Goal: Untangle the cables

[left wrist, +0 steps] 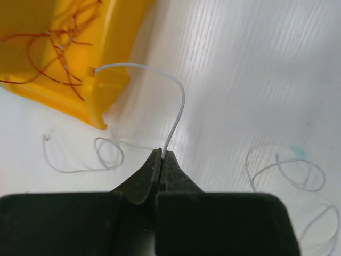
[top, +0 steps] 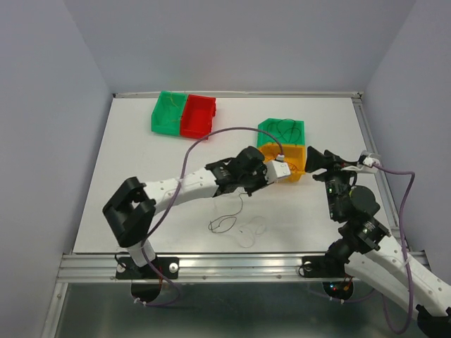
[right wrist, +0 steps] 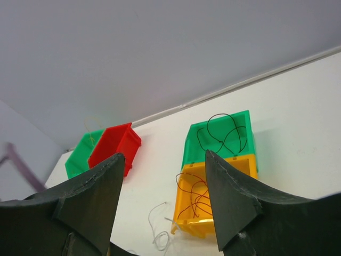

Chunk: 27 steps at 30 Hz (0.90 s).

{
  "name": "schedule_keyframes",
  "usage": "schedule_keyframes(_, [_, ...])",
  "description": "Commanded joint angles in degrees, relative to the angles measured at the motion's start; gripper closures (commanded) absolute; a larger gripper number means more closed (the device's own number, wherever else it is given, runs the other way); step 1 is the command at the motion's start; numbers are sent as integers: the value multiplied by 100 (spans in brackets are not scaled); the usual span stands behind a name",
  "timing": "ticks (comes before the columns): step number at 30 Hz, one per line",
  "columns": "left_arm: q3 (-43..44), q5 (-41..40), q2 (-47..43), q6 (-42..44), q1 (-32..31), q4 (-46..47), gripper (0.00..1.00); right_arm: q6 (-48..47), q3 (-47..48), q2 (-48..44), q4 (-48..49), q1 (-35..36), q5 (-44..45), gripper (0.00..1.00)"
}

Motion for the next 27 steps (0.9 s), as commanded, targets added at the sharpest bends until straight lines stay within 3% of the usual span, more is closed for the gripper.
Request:
schedule_keyframes(1, [-122,917,-1341,-339,592,293,100,-74,120,145,170,5,-101,33])
schedule_keyframes(6, [-667,1306,-2634,-762,1402,1303,100,-214,216,444,310,14,-548,35])
schedule_keyframes(12, [-923,454,-3998,-920,1579,1822,100,-812,795,1813,425,5,-2953,31])
schedule_keyframes(13, [-923,392,-4199,-929,1588,1875,100,-995,884,2294,547,5,-3828,31])
schedule_keyframes(16, [-756,199,-4298,-982,1579,1885,100,-1173,1297,3079,1056,14,-5447,33])
schedule_keyframes(19, [-283,-240,-4018,-1008,1588,1762,100,-990,1796,4010,1453,5,-6312,37])
schedule_keyframes(24, [281,-1434,-3700,-1096,1605,1884,100,-1058,2422,5135,1270,5,-7009,38])
schedule_keyframes(27, [194,-1962,-3674,-772,1614,2533,100,-1252,2554,5357,1207,5,-6800,37])
